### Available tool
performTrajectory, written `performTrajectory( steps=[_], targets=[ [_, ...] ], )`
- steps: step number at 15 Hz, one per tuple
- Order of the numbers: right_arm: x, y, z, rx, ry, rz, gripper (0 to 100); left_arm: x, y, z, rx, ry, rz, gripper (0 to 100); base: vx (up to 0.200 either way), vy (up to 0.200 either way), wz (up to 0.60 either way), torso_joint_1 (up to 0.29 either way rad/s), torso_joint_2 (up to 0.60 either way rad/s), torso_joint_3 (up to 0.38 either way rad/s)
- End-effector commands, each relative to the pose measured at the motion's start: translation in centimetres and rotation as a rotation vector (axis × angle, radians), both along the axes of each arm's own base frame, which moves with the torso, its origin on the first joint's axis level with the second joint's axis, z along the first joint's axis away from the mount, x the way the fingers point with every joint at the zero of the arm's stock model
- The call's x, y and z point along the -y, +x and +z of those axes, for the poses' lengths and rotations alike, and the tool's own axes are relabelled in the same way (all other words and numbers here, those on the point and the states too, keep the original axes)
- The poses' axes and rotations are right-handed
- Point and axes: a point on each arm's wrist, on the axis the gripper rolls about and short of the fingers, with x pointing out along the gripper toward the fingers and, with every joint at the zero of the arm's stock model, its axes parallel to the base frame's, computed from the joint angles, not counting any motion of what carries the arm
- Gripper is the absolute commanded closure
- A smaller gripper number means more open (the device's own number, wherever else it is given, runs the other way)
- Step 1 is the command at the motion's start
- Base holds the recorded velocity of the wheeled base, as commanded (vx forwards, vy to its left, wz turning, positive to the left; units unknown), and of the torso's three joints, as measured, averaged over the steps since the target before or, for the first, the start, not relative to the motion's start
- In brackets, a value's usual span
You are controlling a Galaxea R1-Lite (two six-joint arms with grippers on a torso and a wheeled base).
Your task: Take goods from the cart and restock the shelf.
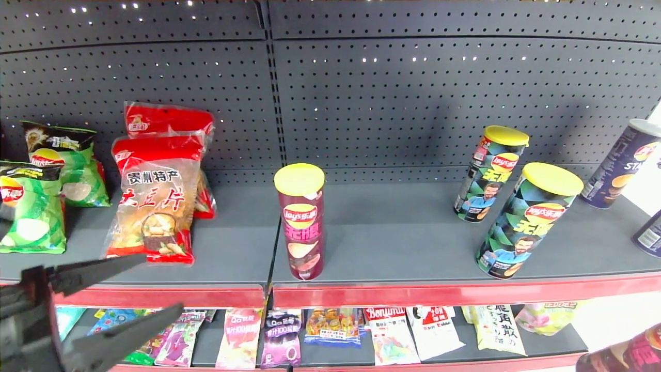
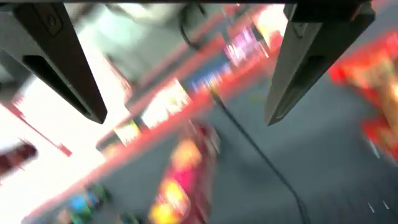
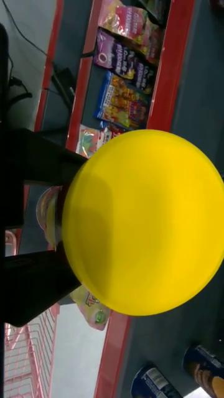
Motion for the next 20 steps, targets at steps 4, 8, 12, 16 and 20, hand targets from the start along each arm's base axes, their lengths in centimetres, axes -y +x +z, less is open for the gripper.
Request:
performTrajectory(
  steps=[4, 8, 12, 16, 20],
  targets=[
    [-0.8, 1.8, 3.6, -0.046, 0.033, 0.174, 100, -1.9, -6.5, -2.0, 0.057, 0.005, 0.069, 0, 0.0, 0.0, 0.0, 0.0, 0.0, 0.0],
    [-1.3, 3.0, 5.5, -0.061, 0.066, 0.278, 100, -2.0, -6.4, -2.7, 0.041, 0.04, 0.157, 0, 0.0, 0.0, 0.0, 0.0, 0.0, 0.0],
    [-1.4, 3.1, 5.2, -0.073, 0.066, 0.282, 100, -2.2, -6.6, -3.3, 0.042, 0.064, 0.199, 0, 0.0, 0.0, 0.3, 0.001, 0.0, 0.001],
    [-1.4, 3.2, 5.1, -0.083, 0.079, 0.278, 100, -2.3, -6.9, -3.5, 0.055, 0.067, 0.218, 0, 0.0, 0.0, 0.6, 0.005, 0.0, 0.004],
    [-1.9, 4.9, 6.0, -0.09, 0.08, 0.292, 100, -2.7, -8.2, -5.1, 0.084, 0.073, 0.261, 0, 0.0, 0.0, 0.0, 0.0, 0.0, 0.0]
  ],
)
